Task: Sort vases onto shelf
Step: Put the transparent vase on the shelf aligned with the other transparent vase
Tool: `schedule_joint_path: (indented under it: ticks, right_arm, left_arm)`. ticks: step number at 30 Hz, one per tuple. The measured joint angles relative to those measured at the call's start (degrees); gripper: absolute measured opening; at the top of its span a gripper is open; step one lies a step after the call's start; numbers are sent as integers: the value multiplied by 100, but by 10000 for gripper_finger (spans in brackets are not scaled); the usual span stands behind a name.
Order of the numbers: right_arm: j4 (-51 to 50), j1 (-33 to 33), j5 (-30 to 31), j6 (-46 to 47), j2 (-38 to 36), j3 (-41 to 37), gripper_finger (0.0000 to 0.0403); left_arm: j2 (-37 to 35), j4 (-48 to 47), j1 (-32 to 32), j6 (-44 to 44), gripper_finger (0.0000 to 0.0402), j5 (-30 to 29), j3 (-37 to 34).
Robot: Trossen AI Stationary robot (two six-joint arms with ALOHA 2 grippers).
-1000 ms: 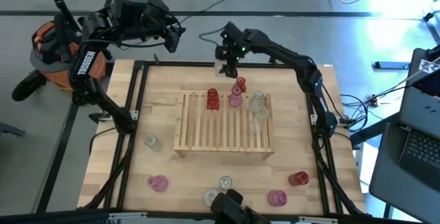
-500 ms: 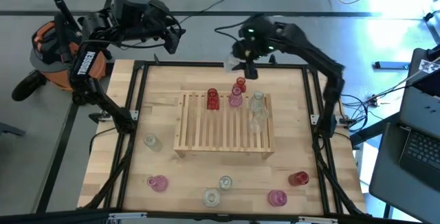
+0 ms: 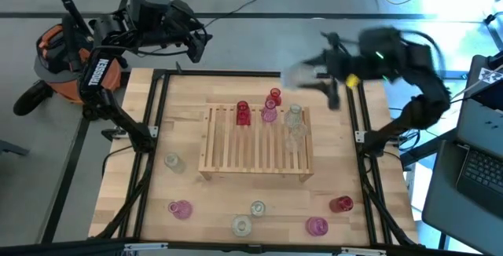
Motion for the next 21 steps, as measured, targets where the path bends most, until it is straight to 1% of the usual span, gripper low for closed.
schedule_joint_path:
  ticks: [4,10,13,18,21]
  right_arm:
    - [178,1291,675,319,-30,0,182]
    - [139,2720,1602,1406,177,-26,182]
    - [80,3237,1861,1981,306,-205,182]
    - [-312,3881,1789,3003,454,-611,182]
    - [-509,4145,2031,3705,458,-920,182]
  left_arm:
    - [-2,-4,0,8,212,243,2]
    - [-2,-32,0,236,212,417,0]
    - [-1,-85,0,244,212,417,2]
    - [-2,-72,0,-160,212,417,2]
    - [0,96,0,-456,212,403,2]
